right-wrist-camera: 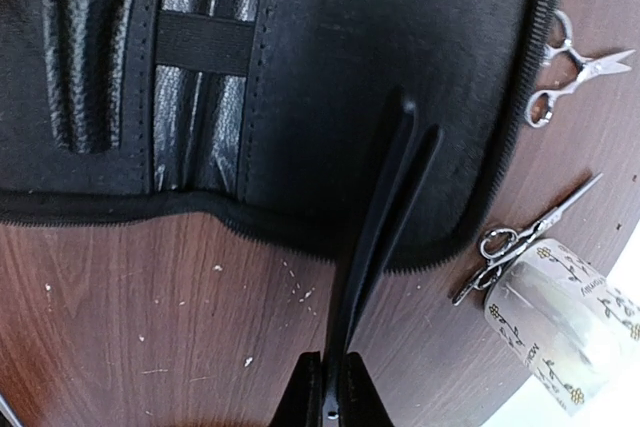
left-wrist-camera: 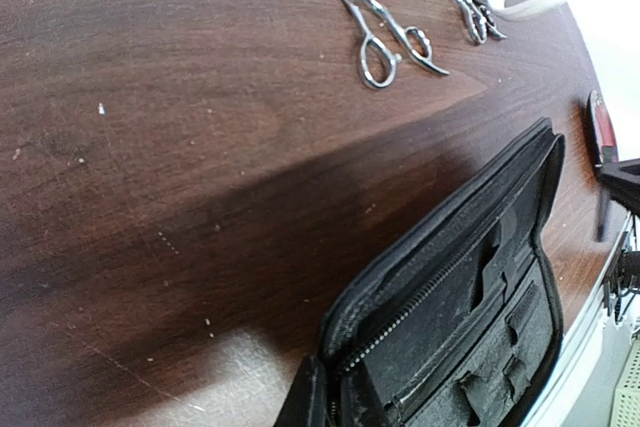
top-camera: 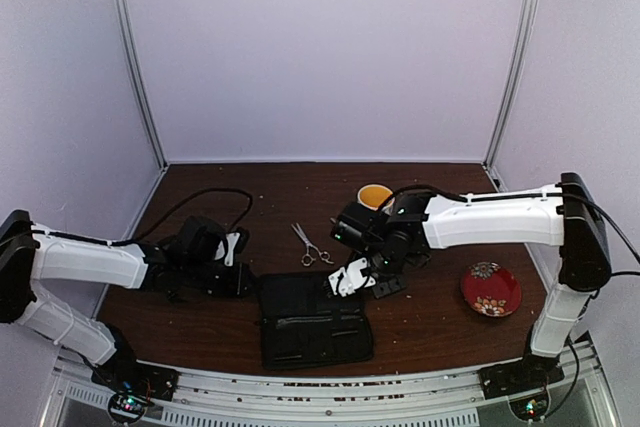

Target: Sort the hair-cutting tools

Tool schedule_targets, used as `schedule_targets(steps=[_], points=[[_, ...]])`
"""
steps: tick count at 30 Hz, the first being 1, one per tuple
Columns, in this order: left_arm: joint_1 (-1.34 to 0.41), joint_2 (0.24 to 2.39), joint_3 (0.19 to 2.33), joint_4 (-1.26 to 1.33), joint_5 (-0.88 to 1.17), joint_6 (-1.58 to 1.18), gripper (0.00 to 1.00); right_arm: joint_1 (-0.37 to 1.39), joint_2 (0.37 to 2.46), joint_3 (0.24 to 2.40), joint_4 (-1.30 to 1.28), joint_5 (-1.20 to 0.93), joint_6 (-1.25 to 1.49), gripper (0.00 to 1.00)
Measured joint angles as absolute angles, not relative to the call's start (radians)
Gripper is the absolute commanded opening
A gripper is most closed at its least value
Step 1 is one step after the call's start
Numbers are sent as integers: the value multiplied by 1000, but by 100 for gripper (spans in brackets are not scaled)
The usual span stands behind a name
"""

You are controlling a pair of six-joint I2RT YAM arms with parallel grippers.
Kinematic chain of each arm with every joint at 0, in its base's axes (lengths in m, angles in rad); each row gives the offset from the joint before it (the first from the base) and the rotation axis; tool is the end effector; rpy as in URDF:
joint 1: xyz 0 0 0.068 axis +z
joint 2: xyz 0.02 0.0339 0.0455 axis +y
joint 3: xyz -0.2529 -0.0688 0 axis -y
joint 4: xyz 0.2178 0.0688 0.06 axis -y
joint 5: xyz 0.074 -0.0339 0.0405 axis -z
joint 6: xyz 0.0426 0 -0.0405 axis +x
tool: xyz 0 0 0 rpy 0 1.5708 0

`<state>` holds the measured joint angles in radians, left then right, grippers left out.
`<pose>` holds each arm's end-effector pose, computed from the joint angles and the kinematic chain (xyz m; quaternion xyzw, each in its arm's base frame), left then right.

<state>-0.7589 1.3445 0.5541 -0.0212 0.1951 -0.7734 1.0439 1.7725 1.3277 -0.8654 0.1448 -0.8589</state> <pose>0.1676 -0.1703 0.1634 0.0294 0.9246 -0.3209 0.2030 0.1677 0.2761 0.2095 -0.7998 0.5818 -0.0594 0.1357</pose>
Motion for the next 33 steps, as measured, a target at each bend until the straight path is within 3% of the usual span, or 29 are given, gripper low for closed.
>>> schedule_targets(steps=[33], points=[[-776,1332,549,-23,179,-785,0,1152,2112,1640,-1087,317,-749,0]])
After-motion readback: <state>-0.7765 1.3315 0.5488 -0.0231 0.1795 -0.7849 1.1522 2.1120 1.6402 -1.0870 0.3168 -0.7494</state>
